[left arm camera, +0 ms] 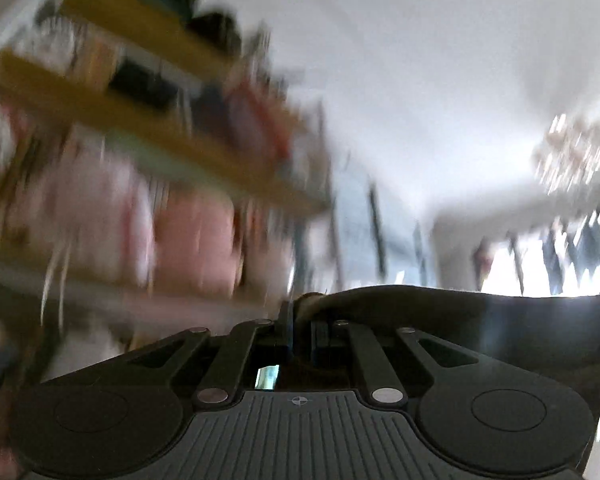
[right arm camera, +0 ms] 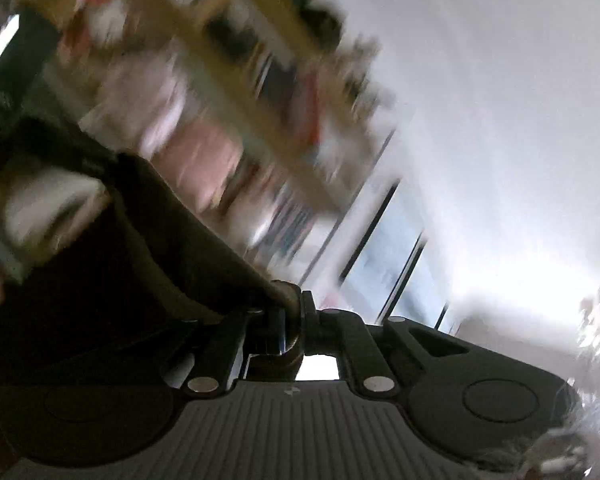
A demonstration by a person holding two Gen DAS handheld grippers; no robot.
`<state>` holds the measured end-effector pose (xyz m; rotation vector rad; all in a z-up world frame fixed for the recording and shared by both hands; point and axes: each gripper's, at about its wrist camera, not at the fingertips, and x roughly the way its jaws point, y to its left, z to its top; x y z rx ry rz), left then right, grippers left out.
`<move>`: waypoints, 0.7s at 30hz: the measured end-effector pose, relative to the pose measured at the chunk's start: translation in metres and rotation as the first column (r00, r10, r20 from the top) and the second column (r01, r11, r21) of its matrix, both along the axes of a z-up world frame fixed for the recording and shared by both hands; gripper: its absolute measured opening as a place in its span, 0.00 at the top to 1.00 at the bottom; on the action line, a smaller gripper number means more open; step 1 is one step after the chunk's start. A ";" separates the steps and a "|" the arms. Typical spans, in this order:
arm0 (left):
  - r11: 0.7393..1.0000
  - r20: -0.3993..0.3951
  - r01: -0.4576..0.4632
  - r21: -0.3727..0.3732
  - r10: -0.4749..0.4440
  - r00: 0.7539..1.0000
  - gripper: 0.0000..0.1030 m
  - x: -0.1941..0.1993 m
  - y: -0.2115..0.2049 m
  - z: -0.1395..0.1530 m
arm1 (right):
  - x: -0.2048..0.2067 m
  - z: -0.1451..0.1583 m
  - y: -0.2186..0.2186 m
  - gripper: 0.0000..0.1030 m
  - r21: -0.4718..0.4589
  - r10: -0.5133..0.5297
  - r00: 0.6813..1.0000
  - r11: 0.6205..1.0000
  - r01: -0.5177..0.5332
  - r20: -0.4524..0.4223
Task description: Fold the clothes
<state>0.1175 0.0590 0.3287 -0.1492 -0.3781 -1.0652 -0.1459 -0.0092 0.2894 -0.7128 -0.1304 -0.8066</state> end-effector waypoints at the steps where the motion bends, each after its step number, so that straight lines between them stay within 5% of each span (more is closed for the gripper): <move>1: 1.000 0.005 0.023 -0.001 -0.023 1.000 0.91 0.001 0.009 -0.001 | -0.010 0.008 0.010 0.95 -0.010 0.025 1.000 1.000 -0.025 0.013; 3: 0.998 -0.003 0.062 0.023 -0.062 0.998 0.91 0.006 0.024 -0.012 | -0.018 0.002 0.028 0.95 0.035 0.085 0.996 0.996 -0.084 -0.031; 6: 0.978 -0.104 0.087 0.187 -0.069 0.992 0.91 0.025 0.038 -0.068 | -0.018 -0.026 0.050 0.95 0.169 0.181 0.972 0.973 -0.156 -0.149; 8: 0.938 -0.253 0.119 0.327 -0.034 0.967 0.91 0.046 0.044 -0.126 | -0.007 -0.059 0.057 0.95 0.330 0.264 0.934 0.927 -0.178 -0.239; 10: 0.877 -0.375 0.121 0.465 0.071 0.924 0.91 0.065 0.047 -0.194 | 0.015 -0.109 0.054 0.95 0.557 0.373 0.872 0.817 -0.147 -0.317; 12: 0.812 -0.449 0.109 0.573 0.200 0.871 0.91 0.076 0.055 -0.258 | 0.044 -0.170 0.049 0.95 0.765 0.487 0.807 0.641 -0.069 -0.335; 14: 0.764 -0.522 0.126 0.633 0.301 0.798 0.91 0.085 0.065 -0.303 | 0.070 -0.228 0.051 0.95 0.847 0.537 0.756 0.531 0.042 -0.374; 16: 0.727 -0.535 0.120 0.676 0.373 0.758 0.91 0.089 0.076 -0.329 | 0.088 -0.261 0.053 0.95 0.900 0.594 0.715 0.420 0.117 -0.370; 19: 0.722 -0.550 0.106 0.684 0.414 0.726 0.91 0.095 0.096 -0.339 | 0.109 -0.292 0.060 0.95 0.947 0.674 0.667 0.250 0.201 -0.319; 21: 0.735 -0.555 0.082 0.673 0.428 0.714 0.91 0.101 0.115 -0.334 | 0.120 -0.298 0.065 0.94 0.953 0.697 0.650 0.218 0.208 -0.302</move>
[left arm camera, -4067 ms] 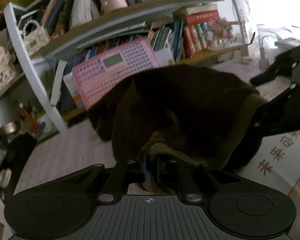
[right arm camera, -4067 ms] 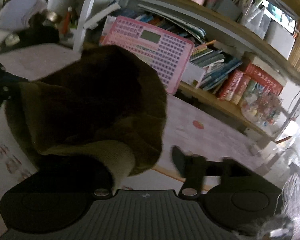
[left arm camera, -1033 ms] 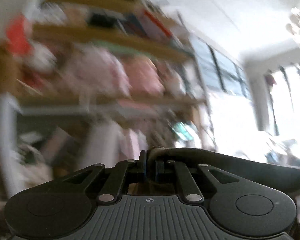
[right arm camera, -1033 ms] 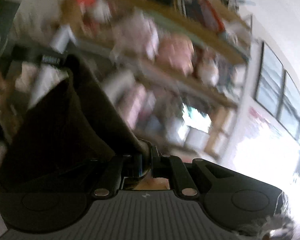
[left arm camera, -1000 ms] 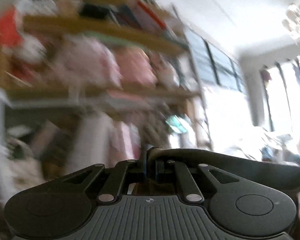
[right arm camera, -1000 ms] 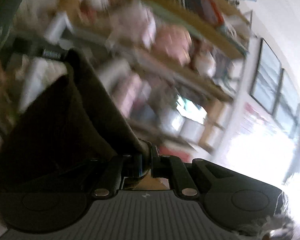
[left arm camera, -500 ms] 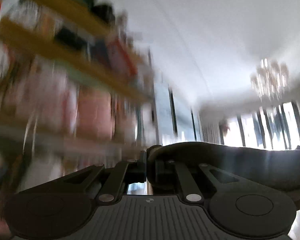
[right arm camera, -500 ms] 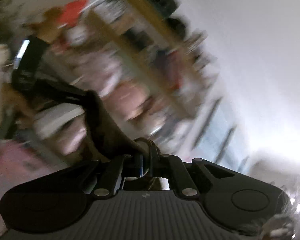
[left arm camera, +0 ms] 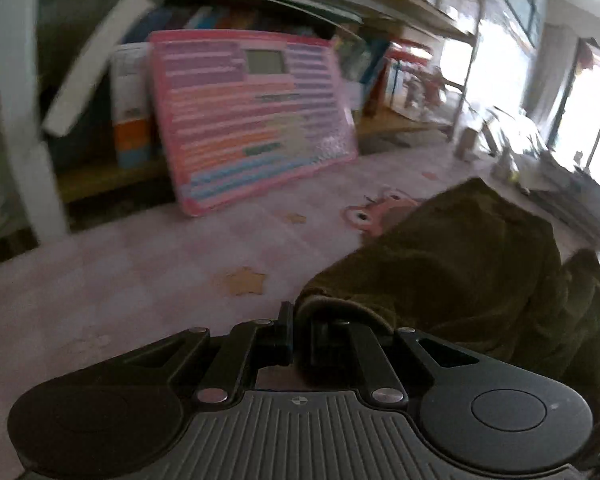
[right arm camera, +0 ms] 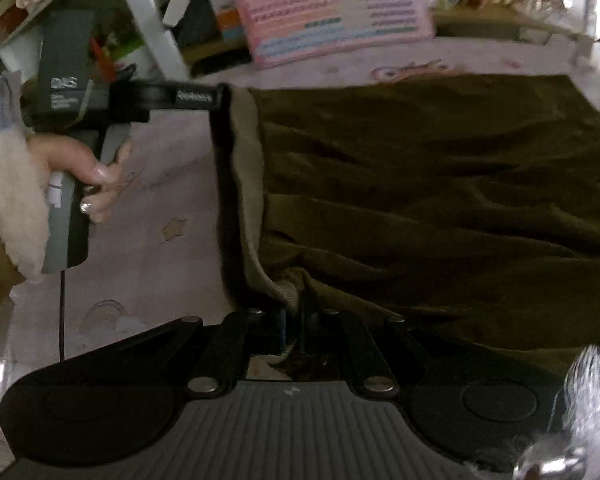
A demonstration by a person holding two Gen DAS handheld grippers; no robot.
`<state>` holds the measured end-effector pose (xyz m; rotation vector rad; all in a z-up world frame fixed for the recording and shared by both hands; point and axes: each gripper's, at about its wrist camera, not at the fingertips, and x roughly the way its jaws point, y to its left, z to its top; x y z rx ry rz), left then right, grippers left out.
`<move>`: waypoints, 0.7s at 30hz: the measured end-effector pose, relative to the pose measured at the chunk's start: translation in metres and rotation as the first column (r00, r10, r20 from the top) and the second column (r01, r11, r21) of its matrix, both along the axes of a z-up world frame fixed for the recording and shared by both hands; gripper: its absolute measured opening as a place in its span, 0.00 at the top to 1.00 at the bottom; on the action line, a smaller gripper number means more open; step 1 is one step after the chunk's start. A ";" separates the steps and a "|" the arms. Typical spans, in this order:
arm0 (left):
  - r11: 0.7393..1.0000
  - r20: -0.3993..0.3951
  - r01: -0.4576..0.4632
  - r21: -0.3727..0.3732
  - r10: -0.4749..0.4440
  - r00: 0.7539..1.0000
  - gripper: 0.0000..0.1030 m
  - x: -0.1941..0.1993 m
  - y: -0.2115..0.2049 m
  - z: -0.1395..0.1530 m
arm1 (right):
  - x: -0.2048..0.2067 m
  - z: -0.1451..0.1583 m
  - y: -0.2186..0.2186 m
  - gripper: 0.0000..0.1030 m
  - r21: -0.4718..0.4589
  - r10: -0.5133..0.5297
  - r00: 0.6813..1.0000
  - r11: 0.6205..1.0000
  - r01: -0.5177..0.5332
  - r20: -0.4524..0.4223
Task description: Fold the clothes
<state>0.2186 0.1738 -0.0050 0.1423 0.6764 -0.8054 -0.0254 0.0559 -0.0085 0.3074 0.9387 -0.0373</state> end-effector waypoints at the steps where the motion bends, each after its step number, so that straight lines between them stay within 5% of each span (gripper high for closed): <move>1: 1.000 0.007 -0.017 -0.003 0.017 1.000 0.91 0.001 0.008 0.001 | 0.006 -0.001 0.002 0.94 0.027 0.009 1.000 1.000 -0.009 0.003; 4: 0.996 0.008 -0.090 0.007 0.090 0.996 0.88 0.008 0.027 0.001 | 0.021 -0.005 0.009 0.94 0.090 0.041 0.999 0.995 -0.042 0.014; 7: 0.974 -0.032 -0.217 0.058 0.219 0.975 0.73 0.019 0.046 -0.002 | 0.045 -0.010 0.022 0.94 0.127 0.085 0.996 0.988 -0.087 0.026; 9: 0.955 -0.058 -0.286 0.074 0.290 0.955 0.46 0.016 0.067 -0.007 | 0.054 -0.012 0.034 0.90 0.145 0.121 0.992 0.982 -0.124 0.030; 11: 0.934 -0.090 -0.349 0.078 0.356 0.930 0.33 0.011 0.089 -0.011 | 0.058 -0.014 0.044 0.72 0.154 0.168 0.985 0.973 -0.173 0.043; 14: 0.903 -0.168 -0.428 0.019 0.425 0.889 0.32 -0.001 0.127 -0.015 | 0.057 -0.009 0.050 0.52 0.159 0.236 0.969 0.956 -0.245 0.076; 16: 0.849 -0.308 -0.516 -0.116 0.463 0.831 0.34 -0.007 0.151 -0.018 | 0.053 -0.002 0.051 0.49 0.163 0.271 0.957 0.945 -0.285 0.101; 18: 0.753 -0.473 -0.602 -0.265 0.443 0.762 0.35 -0.011 0.168 -0.023 | 0.043 0.006 0.044 0.47 0.156 0.258 0.959 0.949 -0.275 0.120; 20: 0.679 -0.582 -0.630 -0.377 0.355 0.732 0.36 -0.013 0.167 -0.032 | 0.036 0.014 0.032 0.47 0.155 0.216 0.967 0.959 -0.236 0.139; 21: 0.692 -0.573 -0.616 -0.376 0.349 0.741 0.38 -0.012 0.158 -0.033 | 0.033 0.017 0.024 0.47 0.158 0.179 0.973 0.967 -0.202 0.147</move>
